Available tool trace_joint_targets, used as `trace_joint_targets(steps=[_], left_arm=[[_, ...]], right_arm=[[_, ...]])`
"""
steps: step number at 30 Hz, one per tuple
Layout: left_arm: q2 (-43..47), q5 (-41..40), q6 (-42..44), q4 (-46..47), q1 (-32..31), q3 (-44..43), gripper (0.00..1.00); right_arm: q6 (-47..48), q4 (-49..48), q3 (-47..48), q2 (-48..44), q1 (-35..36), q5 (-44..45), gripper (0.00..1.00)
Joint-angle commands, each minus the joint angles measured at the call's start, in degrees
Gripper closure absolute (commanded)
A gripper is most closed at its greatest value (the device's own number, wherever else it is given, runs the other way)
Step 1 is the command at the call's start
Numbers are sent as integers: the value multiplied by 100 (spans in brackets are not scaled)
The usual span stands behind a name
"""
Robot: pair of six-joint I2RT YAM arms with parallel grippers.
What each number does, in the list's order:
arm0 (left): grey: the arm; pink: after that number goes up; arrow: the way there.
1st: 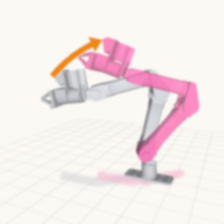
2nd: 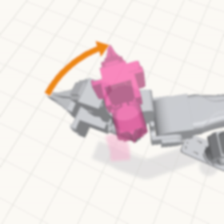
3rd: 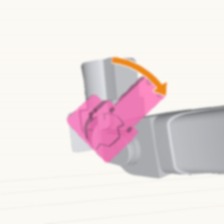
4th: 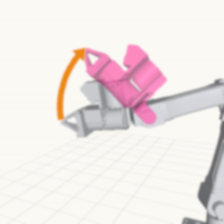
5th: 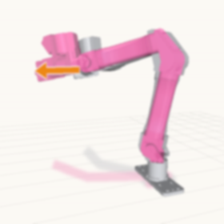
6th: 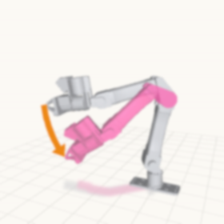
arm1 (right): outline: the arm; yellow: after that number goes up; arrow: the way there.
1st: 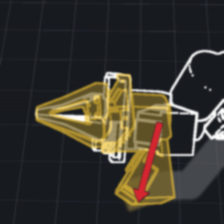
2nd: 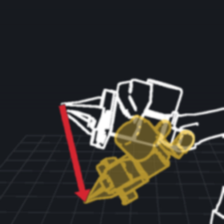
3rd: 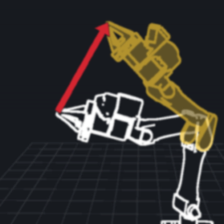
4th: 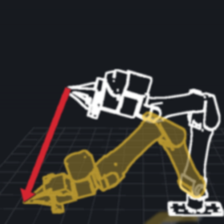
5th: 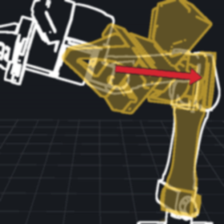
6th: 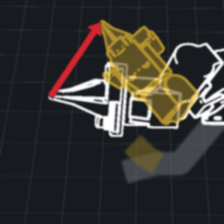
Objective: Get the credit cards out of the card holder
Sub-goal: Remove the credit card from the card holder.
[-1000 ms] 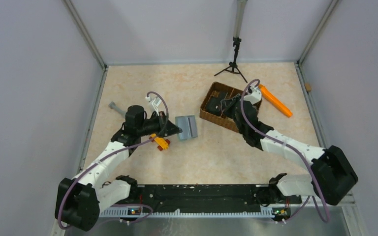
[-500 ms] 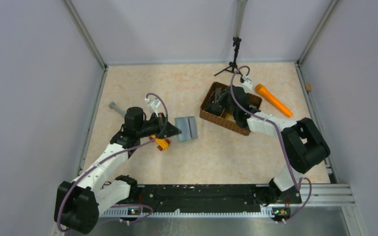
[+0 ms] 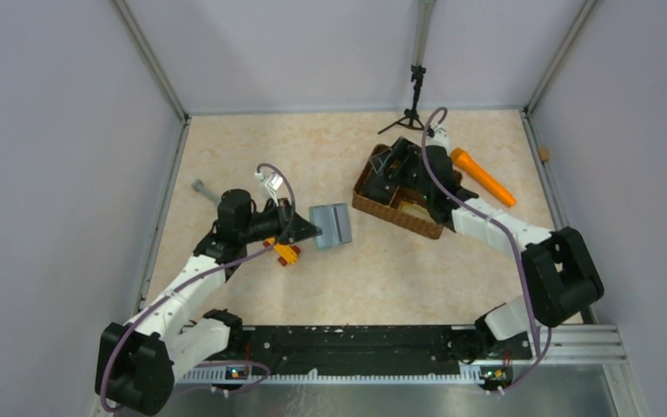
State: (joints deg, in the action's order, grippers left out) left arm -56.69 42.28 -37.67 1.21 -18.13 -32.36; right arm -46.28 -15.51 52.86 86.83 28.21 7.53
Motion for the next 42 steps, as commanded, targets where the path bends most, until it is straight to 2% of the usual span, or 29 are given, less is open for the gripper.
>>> trace_joint_targets(steps=[1,3,4,10,15,23,28,34,35,37,38,39,42], left_arm=[[310,469,-400,1110,20,144,99],[385,600,-559,1359,20,183,99],[423,659,-624,1459,20,196,98],[470,968,-1376,2313,20,279,98],[450,1176,-2336,3604,20,474,98],[372,1317,-3598,5141,-29,590,98],[294,1396,-4040,5636,-187,506,99],[207,1379,-4022,5772,-533,379,99],[195,1367,-3985,5764,-575,364,99],[194,1354,-3936,5744,-611,337,99],[199,1344,-3906,5727,-613,331,99],[196,1334,-3860,5689,-612,327,99],[207,1261,-3690,5456,-621,327,98]], right_arm=[[686,278,-262,-789,-35,-1427,20],[796,436,-462,-1103,-33,-1912,8],[812,399,-625,-1346,-32,-2095,6],[766,150,-1418,-2396,-35,-3088,5],[514,-202,-1820,-2948,-35,-3816,4],[-5,-843,-2220,-3382,-35,-4222,4],[-631,-1595,-2404,-3361,-35,-4374,4],[-1813,-3237,-2689,-3281,-35,-4743,3],[-1952,-3422,-2704,-3269,-36,-4785,5],[-2150,-3743,-2745,-3272,-35,-4845,20],[-2208,-3805,-2760,-3294,-35,-4832,29],[-2237,-3811,-2768,-3322,-35,-4825,42],[-2199,-3615,-2789,-3446,-32,-4760,68]])
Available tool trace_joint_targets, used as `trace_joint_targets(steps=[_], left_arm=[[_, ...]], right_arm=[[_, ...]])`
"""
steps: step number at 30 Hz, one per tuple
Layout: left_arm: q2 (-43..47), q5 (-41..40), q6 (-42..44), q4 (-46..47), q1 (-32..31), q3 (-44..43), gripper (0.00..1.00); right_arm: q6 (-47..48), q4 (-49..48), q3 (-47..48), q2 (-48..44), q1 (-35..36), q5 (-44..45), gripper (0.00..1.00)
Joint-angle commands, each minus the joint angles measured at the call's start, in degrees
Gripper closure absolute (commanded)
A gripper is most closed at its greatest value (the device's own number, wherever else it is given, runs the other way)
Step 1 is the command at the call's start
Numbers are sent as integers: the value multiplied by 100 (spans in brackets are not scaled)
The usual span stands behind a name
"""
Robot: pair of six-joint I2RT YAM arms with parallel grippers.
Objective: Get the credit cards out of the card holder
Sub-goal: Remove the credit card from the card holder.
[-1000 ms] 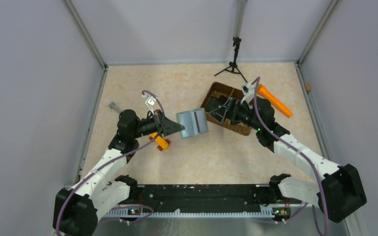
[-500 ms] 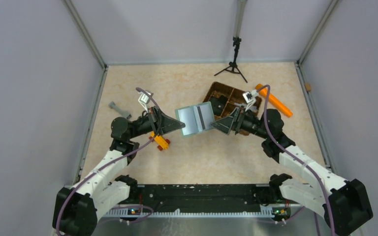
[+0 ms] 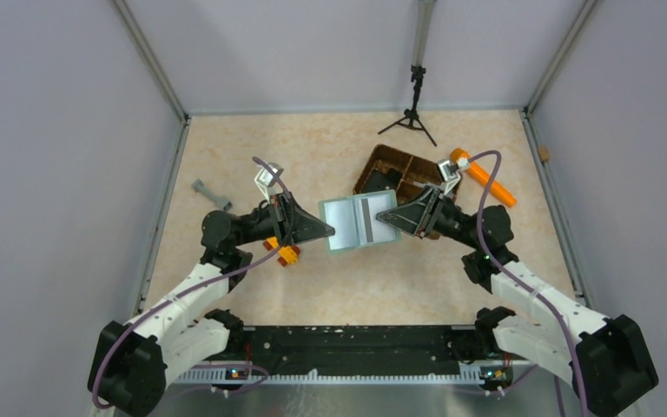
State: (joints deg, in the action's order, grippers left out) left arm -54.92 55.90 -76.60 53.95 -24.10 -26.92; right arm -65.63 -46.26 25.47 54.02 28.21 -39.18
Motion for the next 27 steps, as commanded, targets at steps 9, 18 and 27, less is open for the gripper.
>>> trace_joint_targets(steps=[9,18,27], left_arm=[[397,-961,2531,-3848,-48,-952,52],[677,-3005,4204,-7091,-360,-2107,38],[293,-1922,3368,-5263,-1137,-1909,48]], right_arm=[[942,1804,308,-741,-35,638,100],[1937,3366,560,-1003,-26,1676,100],[1662,2984,500,-880,-26,1440,100]])
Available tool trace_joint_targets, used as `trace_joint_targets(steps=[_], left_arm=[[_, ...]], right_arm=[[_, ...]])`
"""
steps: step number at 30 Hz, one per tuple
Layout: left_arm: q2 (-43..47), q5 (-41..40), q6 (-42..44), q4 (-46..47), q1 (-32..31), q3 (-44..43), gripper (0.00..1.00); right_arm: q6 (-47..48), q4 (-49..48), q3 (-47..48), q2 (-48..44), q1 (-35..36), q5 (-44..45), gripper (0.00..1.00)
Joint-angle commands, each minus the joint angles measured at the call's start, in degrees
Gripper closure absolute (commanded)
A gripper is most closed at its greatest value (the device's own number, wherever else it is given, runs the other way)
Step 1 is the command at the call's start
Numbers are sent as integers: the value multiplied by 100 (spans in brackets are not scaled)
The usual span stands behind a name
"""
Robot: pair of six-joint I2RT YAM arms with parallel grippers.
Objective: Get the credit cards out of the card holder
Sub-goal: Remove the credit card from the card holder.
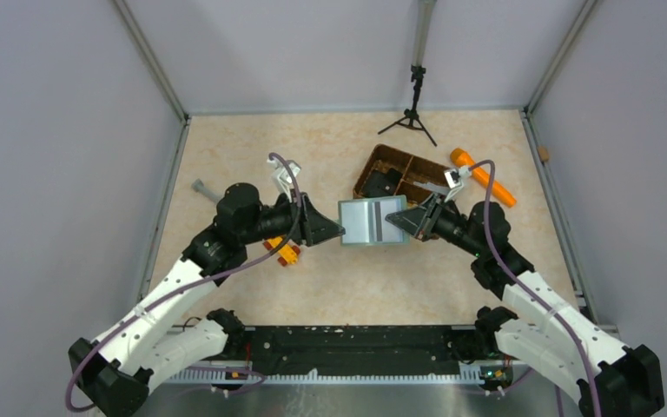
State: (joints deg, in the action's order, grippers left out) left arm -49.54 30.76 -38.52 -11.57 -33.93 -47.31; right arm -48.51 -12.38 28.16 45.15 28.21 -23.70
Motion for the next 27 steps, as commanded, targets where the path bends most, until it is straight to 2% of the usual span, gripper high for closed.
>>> trace_joint_targets(steps=[1,18,27], left_arm=[[-335,713,-566,1528,-180,224,49],[-1496,827,-856,2577,-552,123,57],[-1608,762,-957,2737,-553,105,61]], right_arm=[[-88,-461,228,3,-26,-153,100],[-591,-1233,153,100,-24,-691,100],[-1169,-2154,-111,197,-18,-931,100]])
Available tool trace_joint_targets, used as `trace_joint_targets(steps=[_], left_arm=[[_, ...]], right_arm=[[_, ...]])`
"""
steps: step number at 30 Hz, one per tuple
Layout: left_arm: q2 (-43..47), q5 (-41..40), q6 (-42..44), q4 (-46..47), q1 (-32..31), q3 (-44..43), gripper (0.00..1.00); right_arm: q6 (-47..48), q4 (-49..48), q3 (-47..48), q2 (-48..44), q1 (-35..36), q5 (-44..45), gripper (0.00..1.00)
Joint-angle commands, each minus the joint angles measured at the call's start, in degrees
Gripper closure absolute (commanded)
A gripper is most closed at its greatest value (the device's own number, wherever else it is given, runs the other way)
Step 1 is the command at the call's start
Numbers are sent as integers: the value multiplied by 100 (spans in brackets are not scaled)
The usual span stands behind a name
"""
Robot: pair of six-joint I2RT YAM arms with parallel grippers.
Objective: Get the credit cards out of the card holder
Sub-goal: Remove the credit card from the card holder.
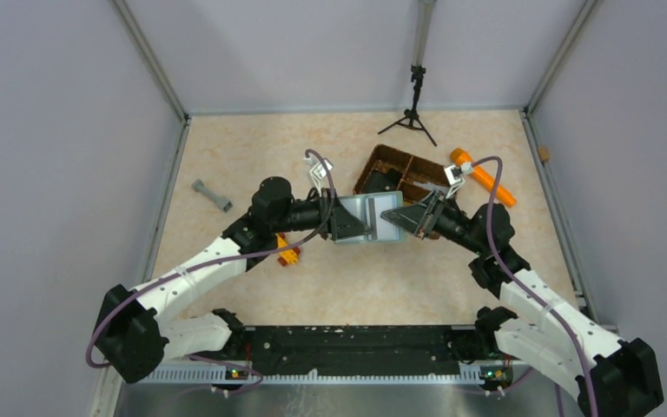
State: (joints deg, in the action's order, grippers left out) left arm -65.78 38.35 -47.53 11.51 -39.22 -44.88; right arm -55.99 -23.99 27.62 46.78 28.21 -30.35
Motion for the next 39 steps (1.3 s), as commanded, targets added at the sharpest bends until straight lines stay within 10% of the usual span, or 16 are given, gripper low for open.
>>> trace_joint_targets(steps=[1,16,23,35,39], left_arm=[[28,58,-134,568,-26,-99,64],[-68,575,-1143,2554,-9,322,95],[169,418,-992,2243,124,462,100],[427,367,-966,2044,432,756,100],[493,368,-925,1945,509,808,100]], right_arm=[[-468,-1067,-69,58,-24,-300,100],[-718,-1449,-212,249,-20,-548,100],[-675,-1361,-304,86,-26,-437,66],[-1082,-1947,-543,205,-35,-375,64],[-1103,-1988,-538,238,-35,-382,80]])
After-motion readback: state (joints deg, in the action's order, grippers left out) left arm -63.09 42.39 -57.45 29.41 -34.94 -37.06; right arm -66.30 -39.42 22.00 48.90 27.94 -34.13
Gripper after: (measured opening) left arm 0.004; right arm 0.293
